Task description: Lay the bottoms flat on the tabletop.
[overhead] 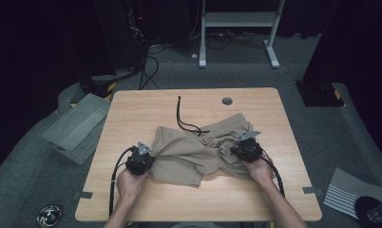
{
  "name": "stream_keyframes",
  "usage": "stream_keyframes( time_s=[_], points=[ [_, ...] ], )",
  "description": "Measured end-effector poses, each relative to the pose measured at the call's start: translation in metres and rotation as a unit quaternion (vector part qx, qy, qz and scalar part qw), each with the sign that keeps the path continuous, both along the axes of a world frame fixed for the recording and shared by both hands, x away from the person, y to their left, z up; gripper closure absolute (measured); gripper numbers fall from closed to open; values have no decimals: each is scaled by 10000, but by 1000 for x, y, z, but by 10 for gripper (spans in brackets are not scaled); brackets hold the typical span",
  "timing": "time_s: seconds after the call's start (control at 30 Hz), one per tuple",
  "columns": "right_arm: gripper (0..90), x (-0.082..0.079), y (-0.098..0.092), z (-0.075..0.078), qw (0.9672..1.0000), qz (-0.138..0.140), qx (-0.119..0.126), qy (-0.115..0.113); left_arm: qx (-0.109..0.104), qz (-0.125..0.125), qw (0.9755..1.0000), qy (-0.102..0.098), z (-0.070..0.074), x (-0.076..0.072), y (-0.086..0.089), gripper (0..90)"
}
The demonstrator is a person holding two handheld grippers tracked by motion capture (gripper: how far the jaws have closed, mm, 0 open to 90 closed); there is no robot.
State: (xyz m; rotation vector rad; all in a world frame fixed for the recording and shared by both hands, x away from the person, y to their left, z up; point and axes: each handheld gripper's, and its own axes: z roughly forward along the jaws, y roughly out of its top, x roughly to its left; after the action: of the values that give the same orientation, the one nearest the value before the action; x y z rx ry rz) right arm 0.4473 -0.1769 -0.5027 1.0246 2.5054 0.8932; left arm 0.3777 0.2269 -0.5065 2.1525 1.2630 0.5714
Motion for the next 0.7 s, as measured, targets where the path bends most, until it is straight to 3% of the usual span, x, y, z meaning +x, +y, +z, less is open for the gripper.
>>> stream_keyframes(
  time_s=[0.07,0.13,0.2,0.27,0.37,0.43,0.53,0.6,0.7],
  points=[
    [900,-5,-10,0,10000,-37,-43,19,-108,-7,9999,116,-2,-6,8,873],
    [898,-10,-16,3,10000,-5,-23,63,-137,-22,9999,83,0,-9,9,849],
    [837,-14,-16,13,9998,53,26,-212,-407,47,9991,-54,4,-8,10,683],
    [733,-15,-11,28,9984,50,336,-449,-644,130,9977,-187,11,-3,8,510],
    [627,-4,4,41,9967,42,481,-648,-808,127,9958,-400,19,12,-2,399],
    [575,5,15,43,9963,34,556,-660,-855,165,9953,-416,18,22,-7,385],
    [515,24,39,40,9972,84,511,-541,-1021,262,9941,-270,12,38,-12,385],
    [490,32,53,36,9979,185,423,-457,-1024,312,9942,-143,7,43,-14,478],
    [464,42,77,24,9988,372,17,-303,-769,174,9969,71,-1,44,-17,630]
  ],
)
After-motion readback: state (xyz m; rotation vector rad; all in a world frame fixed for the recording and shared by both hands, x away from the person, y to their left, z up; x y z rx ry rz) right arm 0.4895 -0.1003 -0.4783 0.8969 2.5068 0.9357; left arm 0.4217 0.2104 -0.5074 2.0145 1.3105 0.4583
